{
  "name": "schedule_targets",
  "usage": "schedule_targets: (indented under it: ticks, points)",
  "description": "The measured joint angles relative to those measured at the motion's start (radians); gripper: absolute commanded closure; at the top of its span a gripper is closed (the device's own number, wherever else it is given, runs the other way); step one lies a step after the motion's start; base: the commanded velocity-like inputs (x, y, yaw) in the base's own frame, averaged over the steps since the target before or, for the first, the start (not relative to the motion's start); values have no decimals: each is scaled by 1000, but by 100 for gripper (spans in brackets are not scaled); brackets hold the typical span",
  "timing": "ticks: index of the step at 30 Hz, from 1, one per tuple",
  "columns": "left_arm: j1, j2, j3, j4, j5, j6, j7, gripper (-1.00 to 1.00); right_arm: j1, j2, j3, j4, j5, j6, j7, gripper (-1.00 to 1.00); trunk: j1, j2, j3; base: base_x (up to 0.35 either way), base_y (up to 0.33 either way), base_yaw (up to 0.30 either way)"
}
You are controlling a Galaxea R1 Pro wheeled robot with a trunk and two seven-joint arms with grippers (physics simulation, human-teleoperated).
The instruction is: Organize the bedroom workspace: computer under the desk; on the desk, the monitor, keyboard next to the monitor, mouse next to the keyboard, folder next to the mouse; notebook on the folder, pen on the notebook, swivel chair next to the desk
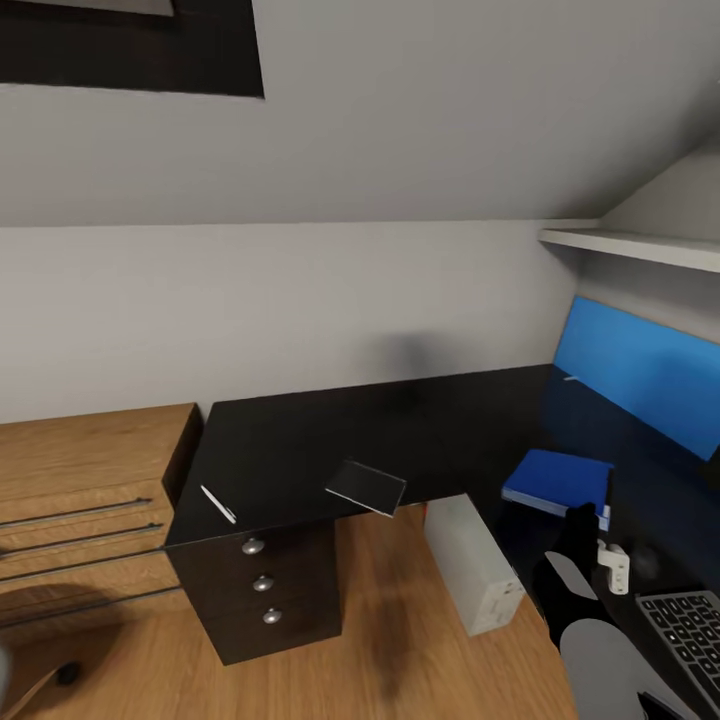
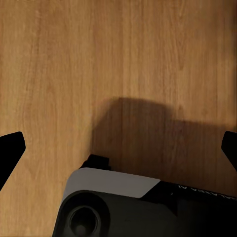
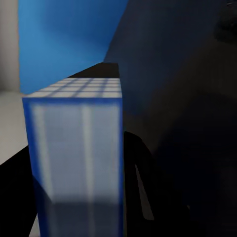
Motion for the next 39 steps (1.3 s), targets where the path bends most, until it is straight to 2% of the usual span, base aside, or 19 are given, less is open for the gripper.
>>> schedule_targets:
  ticks: [14, 19, 27, 30, 32, 37, 39]
  points:
    - [0, 0, 0, 0, 1, 0, 0, -100, -1, -11, 0, 0, 0, -5, -25, 100, 0, 0, 0, 10, -3, 0]
    - [0, 1, 0, 0, 0, 0, 0, -100, -1, -11, 0, 0, 0, -5, -25, 100, 0, 0, 0, 214, 0, 0]
    - [0, 3, 2, -9, 2, -5, 0, -100, -1, -13, 0, 0, 0, -6, -26, 100, 0, 0, 0, 28, 0, 0]
    - [0, 10, 7, -128, 0, -14, -4, -100, -2, -13, 0, 0, 1, -8, -26, 100, 0, 0, 0, 0, 0, 0]
    - [0, 21, 5, -255, 0, 71, -2, -100, -2, -13, 0, 0, 1, -9, -26, 100, 0, 0, 0, 0, 0, 0]
    - [1, 43, 4, -578, 4, 526, -2, -100, -1, -17, 0, 0, 1, -8, -26, 100, 0, 0, 0, 0, 0, 0]
    - [1, 44, 3, -677, 5, 617, -2, -100, -1, -18, 0, 0, 2, -7, -26, 100, 0, 0, 0, 0, 0, 0]
